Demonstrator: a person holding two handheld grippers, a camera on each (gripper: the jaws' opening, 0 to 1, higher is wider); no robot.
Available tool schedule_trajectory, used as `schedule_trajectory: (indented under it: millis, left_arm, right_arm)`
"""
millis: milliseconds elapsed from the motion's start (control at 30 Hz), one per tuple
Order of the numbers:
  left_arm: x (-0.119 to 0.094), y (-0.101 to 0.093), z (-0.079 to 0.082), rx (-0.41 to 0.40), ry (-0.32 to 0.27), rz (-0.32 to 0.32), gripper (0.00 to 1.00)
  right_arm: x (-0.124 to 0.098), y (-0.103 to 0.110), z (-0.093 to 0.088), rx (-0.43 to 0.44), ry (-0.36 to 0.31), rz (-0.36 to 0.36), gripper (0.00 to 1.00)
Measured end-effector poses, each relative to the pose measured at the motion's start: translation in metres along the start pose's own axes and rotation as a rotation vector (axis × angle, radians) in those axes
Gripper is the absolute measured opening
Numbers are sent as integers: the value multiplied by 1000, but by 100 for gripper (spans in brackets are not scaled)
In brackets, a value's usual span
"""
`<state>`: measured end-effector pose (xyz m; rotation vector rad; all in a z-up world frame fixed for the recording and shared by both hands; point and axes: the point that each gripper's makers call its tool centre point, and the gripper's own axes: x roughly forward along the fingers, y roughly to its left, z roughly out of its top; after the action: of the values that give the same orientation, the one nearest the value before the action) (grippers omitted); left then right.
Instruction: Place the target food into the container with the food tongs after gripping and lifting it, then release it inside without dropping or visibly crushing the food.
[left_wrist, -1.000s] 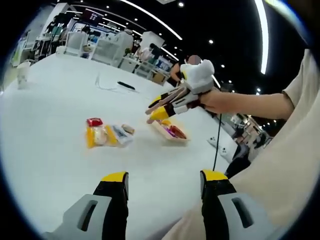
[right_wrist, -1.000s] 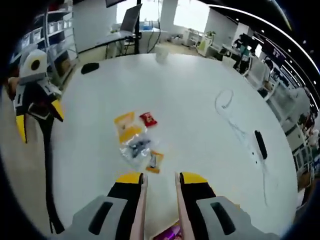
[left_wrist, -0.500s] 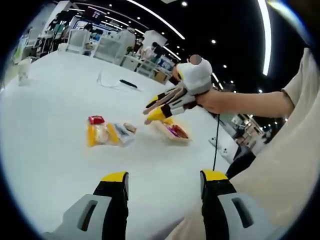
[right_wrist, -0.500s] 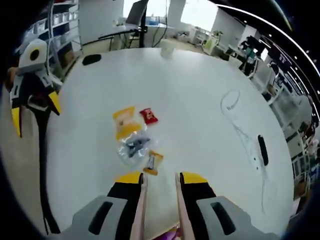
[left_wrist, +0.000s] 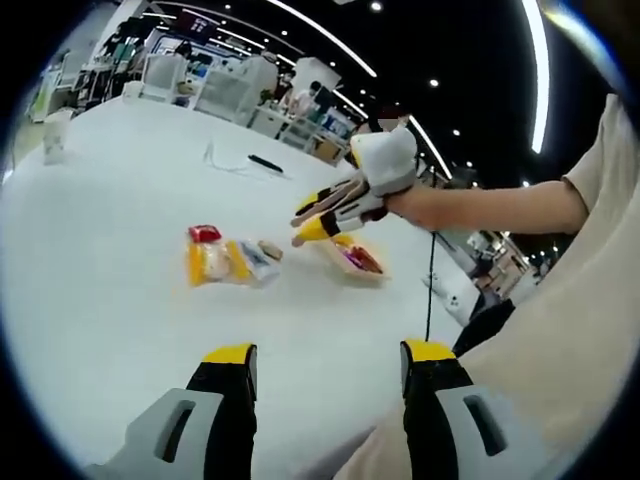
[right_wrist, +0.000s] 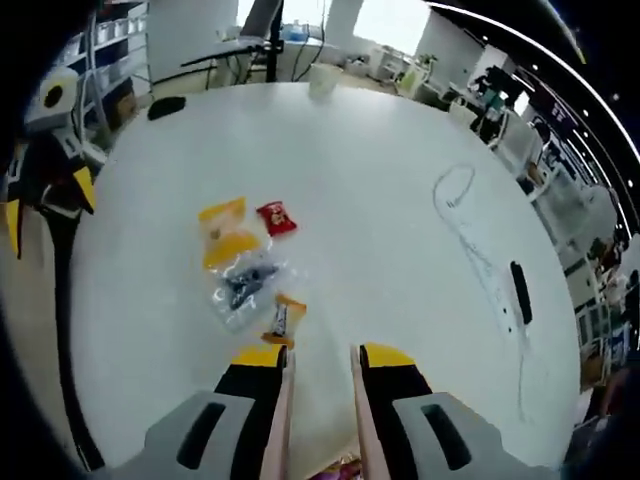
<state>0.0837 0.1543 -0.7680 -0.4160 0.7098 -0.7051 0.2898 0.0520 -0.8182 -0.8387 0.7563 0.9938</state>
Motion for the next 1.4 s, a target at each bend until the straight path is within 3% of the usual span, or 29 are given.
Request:
schedule_trajectory:
  millis: [567, 1000, 1400]
  left_arm:
    - [0, 6, -3, -19, 11, 7, 57]
    - [-1, 10, -11, -48, 14, 18, 57]
    - [-3, 15, -5, -40, 0, 15, 57]
  right_arm:
    - [18, -2, -12, 56, 27, 3, 29]
    - [28, -2, 0, 68, 17, -15, 28]
    - [27, 8, 3, 72, 19, 0, 28]
